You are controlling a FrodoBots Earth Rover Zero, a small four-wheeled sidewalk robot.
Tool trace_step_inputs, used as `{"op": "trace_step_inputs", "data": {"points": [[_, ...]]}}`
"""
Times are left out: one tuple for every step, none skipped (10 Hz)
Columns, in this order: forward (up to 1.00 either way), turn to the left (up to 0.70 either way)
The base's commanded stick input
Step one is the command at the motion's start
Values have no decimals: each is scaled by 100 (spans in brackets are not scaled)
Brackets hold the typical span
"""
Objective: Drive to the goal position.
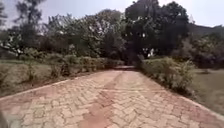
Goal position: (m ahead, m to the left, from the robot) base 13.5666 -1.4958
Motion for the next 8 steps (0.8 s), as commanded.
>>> {"op": "trace_step_inputs", "data": {"points": [[70, 0], [70, 0], [70, 0], [70, 0], [70, 0], [70, 0], [70, 0], [70, 0]]}}
